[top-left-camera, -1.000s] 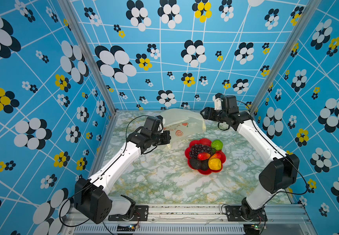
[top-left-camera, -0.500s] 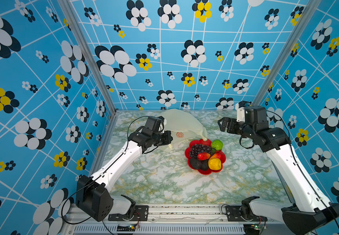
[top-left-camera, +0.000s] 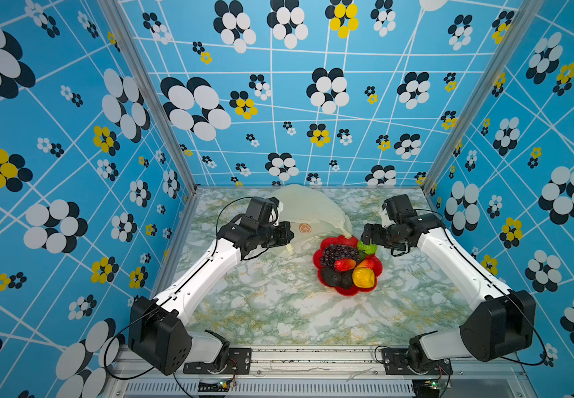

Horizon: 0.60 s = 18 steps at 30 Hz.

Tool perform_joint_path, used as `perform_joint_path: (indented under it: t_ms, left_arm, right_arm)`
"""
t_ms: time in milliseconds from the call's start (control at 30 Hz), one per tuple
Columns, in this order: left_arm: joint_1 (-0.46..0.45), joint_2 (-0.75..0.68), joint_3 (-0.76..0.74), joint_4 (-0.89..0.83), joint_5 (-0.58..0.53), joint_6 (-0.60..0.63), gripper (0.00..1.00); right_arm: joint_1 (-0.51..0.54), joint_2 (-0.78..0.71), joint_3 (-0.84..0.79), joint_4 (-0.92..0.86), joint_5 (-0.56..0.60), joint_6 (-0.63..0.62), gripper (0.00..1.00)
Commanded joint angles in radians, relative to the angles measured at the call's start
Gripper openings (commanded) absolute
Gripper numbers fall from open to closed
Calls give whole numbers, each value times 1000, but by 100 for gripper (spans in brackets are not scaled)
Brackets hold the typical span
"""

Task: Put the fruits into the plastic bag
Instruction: 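Release the bag with the right gripper and reach toward the green fruit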

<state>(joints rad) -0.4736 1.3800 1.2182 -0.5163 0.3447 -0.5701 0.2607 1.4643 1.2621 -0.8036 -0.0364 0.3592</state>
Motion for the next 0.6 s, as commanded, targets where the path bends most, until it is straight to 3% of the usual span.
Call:
perform_joint_path:
  t_ms: [0, 200, 567]
  left_arm:
    - [-8, -7, -19, 7, 10, -13, 0]
    - [-10, -8, -17, 3, 8, -13, 0]
    - [-9, -19, -18, -1, 13, -19, 0]
  right_arm:
    - [-12, 35, -25, 43, -16, 0, 94]
    - [-43, 92, -34, 91, -33, 20, 89]
    - [-52, 216, 0, 112, -48, 23, 94]
